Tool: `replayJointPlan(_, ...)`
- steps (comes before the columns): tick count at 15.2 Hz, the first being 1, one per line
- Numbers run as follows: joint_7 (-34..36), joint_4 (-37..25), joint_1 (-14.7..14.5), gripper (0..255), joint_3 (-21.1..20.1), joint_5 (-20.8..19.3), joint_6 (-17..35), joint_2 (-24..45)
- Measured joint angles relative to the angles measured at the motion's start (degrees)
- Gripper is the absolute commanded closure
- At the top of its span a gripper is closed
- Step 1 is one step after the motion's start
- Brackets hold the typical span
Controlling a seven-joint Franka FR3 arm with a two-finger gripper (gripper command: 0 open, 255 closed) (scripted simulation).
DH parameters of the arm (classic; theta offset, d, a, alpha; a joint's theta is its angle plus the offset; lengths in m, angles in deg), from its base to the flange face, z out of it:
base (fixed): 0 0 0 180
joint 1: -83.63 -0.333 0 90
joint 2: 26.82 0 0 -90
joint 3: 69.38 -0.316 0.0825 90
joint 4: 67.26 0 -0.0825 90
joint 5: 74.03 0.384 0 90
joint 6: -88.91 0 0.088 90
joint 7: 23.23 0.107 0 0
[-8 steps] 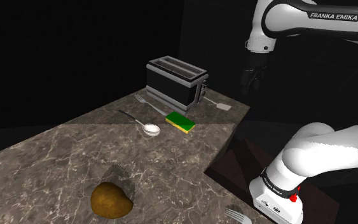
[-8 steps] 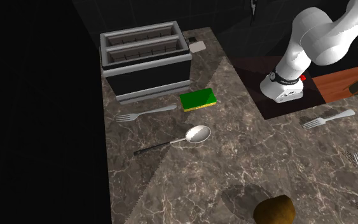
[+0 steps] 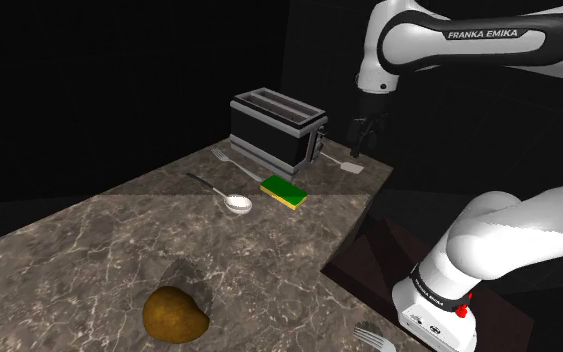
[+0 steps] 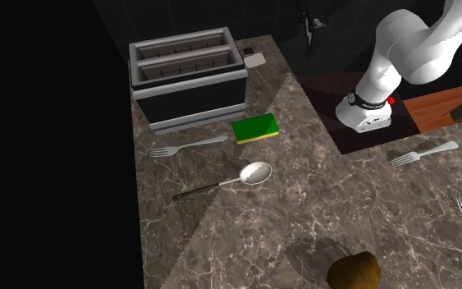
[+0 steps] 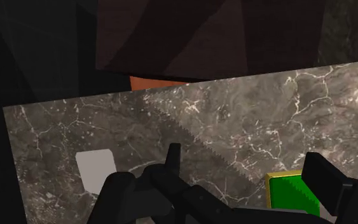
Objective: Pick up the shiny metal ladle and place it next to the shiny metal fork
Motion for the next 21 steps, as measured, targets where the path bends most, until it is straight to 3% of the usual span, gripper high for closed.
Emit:
replayJointPlan(10, 4.7, -5.3, -4.4, 0, -5.7, 4.9, 12.8, 15.2)
replayJointPlan(21, 10.1, -18.9, -8.3, 0, -11.1, 5.4, 22.8, 35.5)
